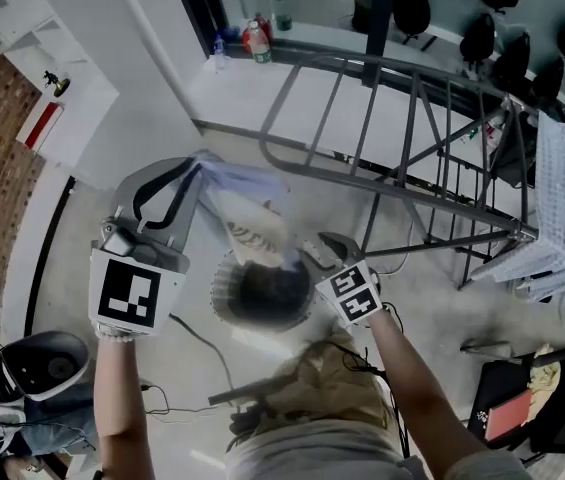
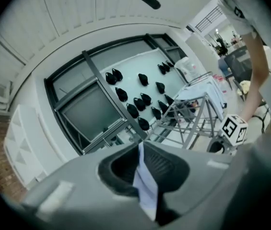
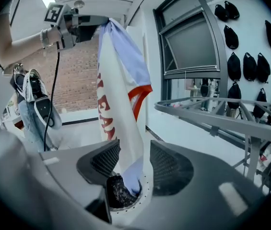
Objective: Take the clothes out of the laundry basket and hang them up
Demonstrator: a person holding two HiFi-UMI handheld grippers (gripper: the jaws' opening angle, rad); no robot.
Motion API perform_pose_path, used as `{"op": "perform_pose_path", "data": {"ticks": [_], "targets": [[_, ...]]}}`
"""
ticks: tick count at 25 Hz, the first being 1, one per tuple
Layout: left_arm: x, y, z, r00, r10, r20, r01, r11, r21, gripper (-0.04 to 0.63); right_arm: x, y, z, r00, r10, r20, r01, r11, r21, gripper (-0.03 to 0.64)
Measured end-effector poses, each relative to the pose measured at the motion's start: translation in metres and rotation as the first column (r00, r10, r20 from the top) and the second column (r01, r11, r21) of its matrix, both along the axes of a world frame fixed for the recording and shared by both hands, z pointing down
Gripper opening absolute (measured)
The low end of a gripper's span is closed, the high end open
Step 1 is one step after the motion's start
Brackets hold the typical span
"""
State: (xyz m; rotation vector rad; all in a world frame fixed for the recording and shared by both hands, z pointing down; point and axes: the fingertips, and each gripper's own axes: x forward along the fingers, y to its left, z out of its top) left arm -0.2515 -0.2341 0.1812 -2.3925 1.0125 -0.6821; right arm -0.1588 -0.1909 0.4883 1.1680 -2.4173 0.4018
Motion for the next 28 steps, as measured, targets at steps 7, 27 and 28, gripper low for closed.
{"op": "perform_pose_path", "data": {"ticks": [7,27,28], "targets": [[0.004,0.02,-0.042,1.0,0.012,-0.003,-0.011,0.998,0.058,0.026,-0.021,-0.014,-0.005,0.993,-0.112,-0.037,0.113,0.993,0.026,0.213],[0.013,-0.009,0.022,0.995,0.083,-0.053,-0.085,0.996,-0.036,0.026,0.192,0.07,-0.066,0.885,0.439,-0.155,-0.428,0.899,0.097,0.006],[0.018,-0.012,0.026,0.994,0.09,-0.06,-0.093,0.995,-0.043,0.026,0.207,0.074,-0.079,0.867,0.472,-0.16,-0.456,0.881,0.125,0.006]]}}
